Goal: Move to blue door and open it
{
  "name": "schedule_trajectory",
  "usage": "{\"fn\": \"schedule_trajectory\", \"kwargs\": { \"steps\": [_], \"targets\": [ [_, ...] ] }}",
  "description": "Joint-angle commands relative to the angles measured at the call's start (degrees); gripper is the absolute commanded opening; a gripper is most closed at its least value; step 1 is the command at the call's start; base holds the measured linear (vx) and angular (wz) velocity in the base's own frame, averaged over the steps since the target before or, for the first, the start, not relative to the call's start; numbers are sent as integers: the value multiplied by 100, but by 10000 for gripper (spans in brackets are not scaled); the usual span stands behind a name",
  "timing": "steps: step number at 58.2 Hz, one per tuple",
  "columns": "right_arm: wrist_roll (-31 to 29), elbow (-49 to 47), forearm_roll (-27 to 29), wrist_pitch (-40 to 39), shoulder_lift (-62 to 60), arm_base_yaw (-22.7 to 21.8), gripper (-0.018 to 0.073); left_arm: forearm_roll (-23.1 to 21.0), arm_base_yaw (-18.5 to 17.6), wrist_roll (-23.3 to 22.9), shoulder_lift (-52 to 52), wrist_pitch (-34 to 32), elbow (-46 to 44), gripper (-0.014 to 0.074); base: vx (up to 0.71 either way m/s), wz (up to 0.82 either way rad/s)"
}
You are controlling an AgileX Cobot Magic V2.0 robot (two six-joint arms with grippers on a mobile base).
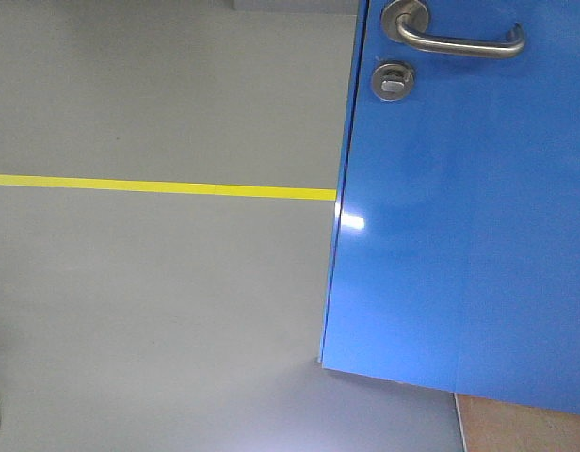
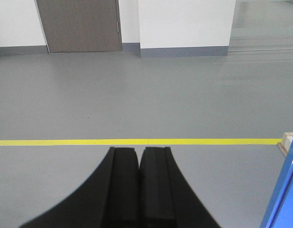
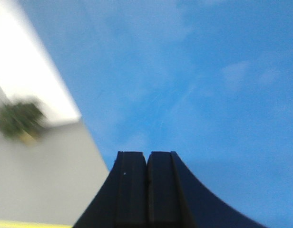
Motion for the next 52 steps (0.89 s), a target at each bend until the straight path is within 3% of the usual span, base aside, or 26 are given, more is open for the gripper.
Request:
{"fn": "schedule_trajectory", "kwargs": {
  "steps": [1,12,24,36,44,52],
  "targets": [
    [-35,476,-1022,-220,-860,92,12,-12,-37,-39,-68,-489,-149,73,0,0],
    [72,2776,-1544,-560,-2829,-2,12,-12,-37,-39,-68,-489,-149,73,0,0],
    [72,5440,-1559,-879,-5367,-2,12,-12,-37,-39,-68,-489,-149,73,0,0],
    [72,7353,-1559,-923,-7530,-2,12,-12,-37,-39,-68,-489,-149,73,0,0],
    [100,8147,-1506,-1160,-7562,-3,12,-12,-37,-39,-74,-483,-149,73,0,0],
    [100,8899,-1420,-2323,-7314,-3,12,-12,-37,-39,-69,-483,-149,73,0,0]
  ]
}}
